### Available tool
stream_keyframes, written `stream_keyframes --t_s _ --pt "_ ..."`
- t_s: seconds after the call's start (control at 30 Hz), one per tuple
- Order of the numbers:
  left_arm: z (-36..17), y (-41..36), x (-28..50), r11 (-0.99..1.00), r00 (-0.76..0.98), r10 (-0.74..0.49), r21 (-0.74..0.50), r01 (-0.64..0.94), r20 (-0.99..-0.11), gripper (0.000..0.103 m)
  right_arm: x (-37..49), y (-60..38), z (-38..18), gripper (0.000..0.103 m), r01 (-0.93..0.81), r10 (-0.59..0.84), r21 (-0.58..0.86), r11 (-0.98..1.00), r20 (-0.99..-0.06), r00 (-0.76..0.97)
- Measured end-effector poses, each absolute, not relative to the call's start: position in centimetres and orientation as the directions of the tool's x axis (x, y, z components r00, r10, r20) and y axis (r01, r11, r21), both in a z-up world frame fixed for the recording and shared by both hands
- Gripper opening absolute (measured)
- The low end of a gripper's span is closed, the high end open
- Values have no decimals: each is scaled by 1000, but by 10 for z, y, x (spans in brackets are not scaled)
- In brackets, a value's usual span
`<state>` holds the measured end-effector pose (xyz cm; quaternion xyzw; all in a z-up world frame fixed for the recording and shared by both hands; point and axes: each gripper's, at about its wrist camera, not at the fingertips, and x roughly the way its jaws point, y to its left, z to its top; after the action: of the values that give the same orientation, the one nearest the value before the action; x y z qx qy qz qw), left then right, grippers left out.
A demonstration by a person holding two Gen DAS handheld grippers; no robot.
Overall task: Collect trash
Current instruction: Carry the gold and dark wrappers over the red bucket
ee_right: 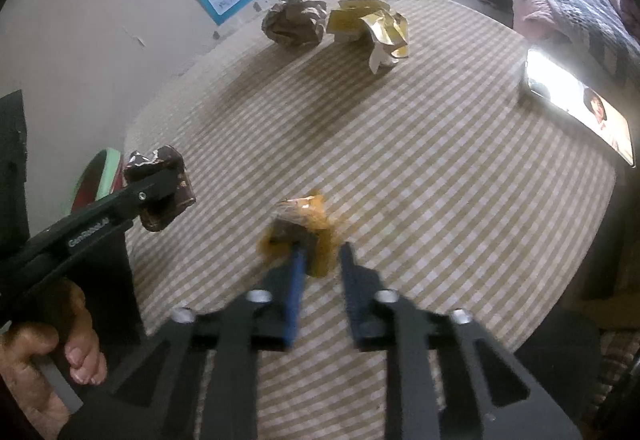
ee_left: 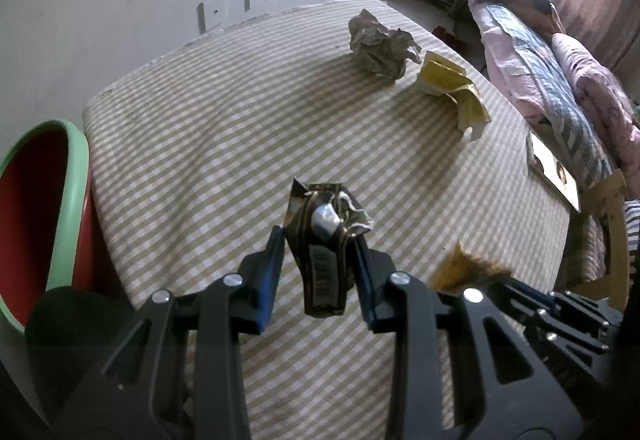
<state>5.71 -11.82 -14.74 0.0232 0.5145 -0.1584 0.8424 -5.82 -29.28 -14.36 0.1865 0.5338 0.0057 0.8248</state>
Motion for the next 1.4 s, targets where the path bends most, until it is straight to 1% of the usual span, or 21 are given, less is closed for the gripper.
stream_keyframes --t_s 0.1,0.27,0.63,0.9,1.17,1.4 --pt "-149 -117 58 950 420 -237 -119 287 -876 32 -60 -291 -141 3 185 219 326 927 -871 440" --pt "-146 -113 59 952 430 -242 -127 277 -870 32 -57 -284 -132 2 165 224 329 930 -861 456" --pt "-118 -90 60 959 503 -252 -145 242 -827 32 -46 -262 -116 2 106 248 334 937 -845 473" --pt "-110 -72 60 965 524 -247 -158 209 -815 32 -39 -245 -107 2 60 267 333 941 -838 475" --pt "-94 -43 62 969 561 -247 -193 155 -790 32 -29 -224 -98 3 18 287 336 942 -830 478" --pt "-84 -5 65 978 598 -202 -187 88 -776 32 -14 -198 -84 3 -54 313 329 943 -816 486"
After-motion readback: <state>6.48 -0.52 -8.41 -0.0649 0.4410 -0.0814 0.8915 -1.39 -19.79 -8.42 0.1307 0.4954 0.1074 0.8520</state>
